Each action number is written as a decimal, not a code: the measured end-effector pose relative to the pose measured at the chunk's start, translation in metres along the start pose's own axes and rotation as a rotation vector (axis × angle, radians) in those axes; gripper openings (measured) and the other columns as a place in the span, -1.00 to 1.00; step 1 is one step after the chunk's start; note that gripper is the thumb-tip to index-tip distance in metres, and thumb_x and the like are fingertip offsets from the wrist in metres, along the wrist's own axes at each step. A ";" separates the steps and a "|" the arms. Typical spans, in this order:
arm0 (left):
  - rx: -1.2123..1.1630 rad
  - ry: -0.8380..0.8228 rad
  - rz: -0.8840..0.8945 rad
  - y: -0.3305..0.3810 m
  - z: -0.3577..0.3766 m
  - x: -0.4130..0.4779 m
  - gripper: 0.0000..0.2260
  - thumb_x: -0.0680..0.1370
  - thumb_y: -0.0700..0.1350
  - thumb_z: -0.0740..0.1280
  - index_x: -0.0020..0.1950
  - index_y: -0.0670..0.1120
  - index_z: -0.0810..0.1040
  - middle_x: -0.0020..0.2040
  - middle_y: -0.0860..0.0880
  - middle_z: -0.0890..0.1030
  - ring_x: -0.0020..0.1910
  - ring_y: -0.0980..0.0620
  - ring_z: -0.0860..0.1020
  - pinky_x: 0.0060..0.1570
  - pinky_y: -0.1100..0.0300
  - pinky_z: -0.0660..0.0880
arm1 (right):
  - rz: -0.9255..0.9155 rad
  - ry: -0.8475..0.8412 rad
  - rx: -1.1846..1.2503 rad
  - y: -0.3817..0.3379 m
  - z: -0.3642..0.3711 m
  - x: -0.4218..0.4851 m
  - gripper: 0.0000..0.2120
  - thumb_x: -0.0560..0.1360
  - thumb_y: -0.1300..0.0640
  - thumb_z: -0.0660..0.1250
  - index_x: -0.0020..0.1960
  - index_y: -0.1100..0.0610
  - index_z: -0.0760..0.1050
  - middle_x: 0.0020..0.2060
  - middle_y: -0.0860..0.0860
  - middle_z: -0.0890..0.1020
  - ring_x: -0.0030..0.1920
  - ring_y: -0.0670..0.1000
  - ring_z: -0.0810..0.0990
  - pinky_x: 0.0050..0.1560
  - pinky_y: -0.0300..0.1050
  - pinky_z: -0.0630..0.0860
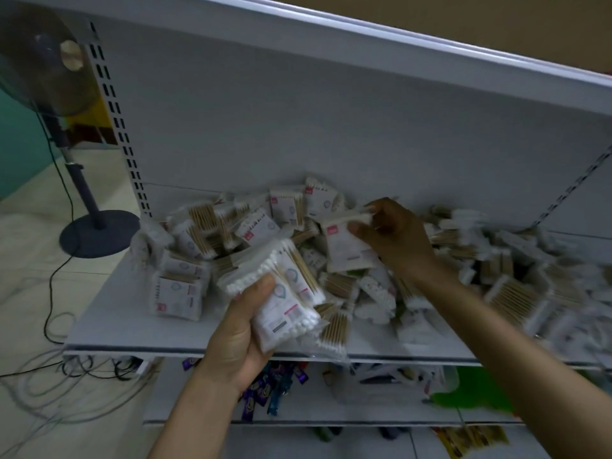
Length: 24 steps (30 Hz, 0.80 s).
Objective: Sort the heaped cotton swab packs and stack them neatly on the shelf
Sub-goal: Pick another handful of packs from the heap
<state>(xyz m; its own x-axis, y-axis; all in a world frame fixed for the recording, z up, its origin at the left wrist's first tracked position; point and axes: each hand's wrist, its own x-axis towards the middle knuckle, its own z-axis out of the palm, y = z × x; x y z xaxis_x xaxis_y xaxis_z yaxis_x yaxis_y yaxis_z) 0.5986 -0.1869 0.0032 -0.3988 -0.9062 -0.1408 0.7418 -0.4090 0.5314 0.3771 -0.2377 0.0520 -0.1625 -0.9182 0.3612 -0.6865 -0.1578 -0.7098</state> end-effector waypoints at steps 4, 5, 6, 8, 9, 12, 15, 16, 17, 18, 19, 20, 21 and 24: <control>0.066 -0.029 -0.039 -0.004 0.005 0.001 -0.29 -0.16 0.01 0.71 -0.03 -0.09 0.70 0.02 -0.16 0.68 -0.05 -0.08 0.68 -0.27 0.08 0.61 | 0.008 -0.187 0.191 -0.038 0.010 -0.036 -0.85 0.49 0.06 0.40 -0.13 0.13 0.51 -0.40 -0.05 0.50 -0.41 -0.17 0.47 -0.40 -0.31 0.42; 0.086 -0.024 -0.048 -0.005 0.007 0.001 -0.26 -0.15 0.02 0.71 0.00 -0.10 0.69 0.03 -0.16 0.68 -0.05 -0.08 0.68 -0.27 0.10 0.61 | -0.006 -0.217 0.226 -0.043 0.013 -0.044 -0.83 0.51 0.04 0.38 -0.12 0.14 0.51 -0.38 0.00 0.51 -0.40 -0.13 0.48 -0.38 -0.30 0.41; 0.096 -0.021 -0.057 -0.007 0.007 0.000 -0.21 -0.13 0.04 0.71 0.06 -0.12 0.66 0.05 -0.17 0.67 -0.03 -0.08 0.67 -0.25 0.10 0.61 | -0.022 -0.234 0.236 -0.048 0.016 -0.051 -0.85 0.52 0.02 0.35 -0.11 0.10 0.51 -0.35 0.01 0.55 -0.35 -0.09 0.52 -0.34 -0.26 0.42; 0.076 -0.021 -0.083 -0.008 0.007 -0.002 -0.14 -0.11 0.05 0.70 0.15 -0.14 0.61 0.10 -0.19 0.66 0.00 -0.10 0.66 -0.23 0.11 0.61 | -0.015 -0.269 0.273 -0.054 0.021 -0.059 -0.88 0.56 0.04 0.29 -0.15 -0.05 0.51 -0.34 -0.10 0.59 -0.31 -0.12 0.56 -0.29 -0.25 0.44; 0.063 -0.020 -0.096 -0.009 0.006 -0.003 -0.16 -0.11 0.05 0.70 0.14 -0.13 0.64 0.11 -0.19 0.65 0.01 -0.09 0.67 -0.24 0.11 0.61 | -0.001 -0.303 0.285 -0.057 0.020 -0.060 -0.83 0.59 0.06 0.25 -0.17 -0.08 0.50 -0.37 -0.14 0.59 -0.32 -0.16 0.55 -0.29 -0.28 0.44; 0.051 -0.044 -0.105 -0.011 0.004 -0.006 -0.30 -0.08 0.08 0.69 0.03 -0.06 0.72 0.12 -0.15 0.66 0.05 -0.07 0.66 -0.13 0.08 0.63 | 0.009 -0.361 0.132 -0.046 0.013 -0.041 -0.74 0.61 0.03 0.20 -0.22 -0.05 0.56 -0.32 -0.14 0.63 -0.26 -0.15 0.60 -0.18 -0.20 0.52; -0.021 -0.052 -0.084 -0.014 0.003 -0.010 -0.33 -0.02 0.08 0.68 0.06 -0.04 0.71 0.17 -0.13 0.64 0.11 -0.10 0.63 0.06 -0.02 0.58 | -0.107 -0.170 -0.210 -0.003 0.007 0.009 -0.83 0.56 0.05 0.27 -0.04 0.09 0.60 -0.10 0.03 0.67 -0.05 0.04 0.63 -0.01 -0.06 0.51; -0.047 -0.052 -0.075 -0.014 0.003 -0.011 -0.34 -0.01 0.07 0.68 0.07 -0.03 0.70 0.17 -0.12 0.64 0.11 -0.11 0.63 0.04 -0.04 0.59 | -0.092 -0.149 -0.281 0.014 0.004 0.027 -0.81 0.55 0.07 0.30 0.09 0.13 0.57 0.01 0.07 0.65 0.04 0.09 0.60 0.04 -0.09 0.48; -0.066 -0.056 -0.065 -0.014 0.003 -0.013 -0.34 -0.01 0.07 0.68 0.06 -0.03 0.70 0.16 -0.12 0.64 0.10 -0.11 0.63 0.00 -0.04 0.60 | -0.040 -0.180 -0.375 0.029 0.001 0.044 -0.70 0.54 0.08 0.33 0.24 0.14 0.48 0.13 0.11 0.60 0.14 0.13 0.55 0.10 -0.11 0.44; -0.083 -0.055 -0.053 -0.014 0.003 -0.015 -0.35 -0.02 0.06 0.69 0.05 -0.02 0.71 0.15 -0.12 0.65 0.08 -0.11 0.64 -0.04 -0.03 0.62 | 0.020 -0.248 -0.481 0.042 -0.001 0.058 -0.53 0.53 0.06 0.35 0.39 0.13 0.34 0.26 0.13 0.51 0.25 0.16 0.48 0.19 -0.08 0.41; -0.103 -0.049 -0.040 -0.013 0.004 -0.017 -0.35 -0.04 0.05 0.69 0.03 -0.03 0.71 0.14 -0.12 0.65 0.07 -0.10 0.64 -0.07 -0.01 0.62 | 0.077 -0.315 -0.572 0.053 -0.001 0.068 -0.37 0.52 0.04 0.36 0.49 0.13 0.18 0.36 0.16 0.41 0.33 0.18 0.40 0.28 -0.01 0.37; -0.127 -0.042 -0.022 -0.013 0.004 -0.018 -0.35 -0.05 0.04 0.70 0.02 -0.03 0.72 0.15 -0.13 0.65 0.07 -0.10 0.65 -0.08 0.00 0.63 | 0.115 -0.362 -0.623 0.062 0.000 0.075 -0.26 0.51 0.02 0.37 0.54 0.13 0.04 0.42 0.18 0.33 0.38 0.20 0.34 0.35 0.06 0.32; -0.152 -0.037 -0.002 -0.011 0.004 -0.019 -0.35 -0.07 0.02 0.70 0.01 -0.04 0.72 0.14 -0.12 0.65 0.07 -0.09 0.65 -0.08 0.01 0.63 | 0.138 -0.390 -0.645 0.068 0.003 0.080 -0.19 0.51 0.00 0.37 0.55 0.12 -0.05 0.45 0.20 0.28 0.40 0.21 0.31 0.38 0.09 0.28; -0.185 -0.029 0.038 -0.007 0.001 -0.024 -0.35 -0.09 -0.01 0.71 -0.02 -0.04 0.73 0.13 -0.09 0.66 0.10 -0.07 0.64 -0.04 0.02 0.62 | 0.132 -0.360 -0.789 0.076 0.011 0.086 -0.24 0.50 -0.09 0.35 0.53 0.14 0.05 0.39 0.18 0.38 0.37 0.21 0.35 0.33 0.04 0.24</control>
<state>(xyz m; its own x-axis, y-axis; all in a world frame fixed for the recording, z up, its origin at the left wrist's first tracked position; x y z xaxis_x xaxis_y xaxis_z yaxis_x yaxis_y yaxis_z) 0.6027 -0.1627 0.0034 -0.3821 -0.9189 -0.0979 0.8420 -0.3899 0.3729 0.3187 -0.3330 0.0222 -0.1327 -0.9912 -0.0014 -0.9895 0.1326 -0.0584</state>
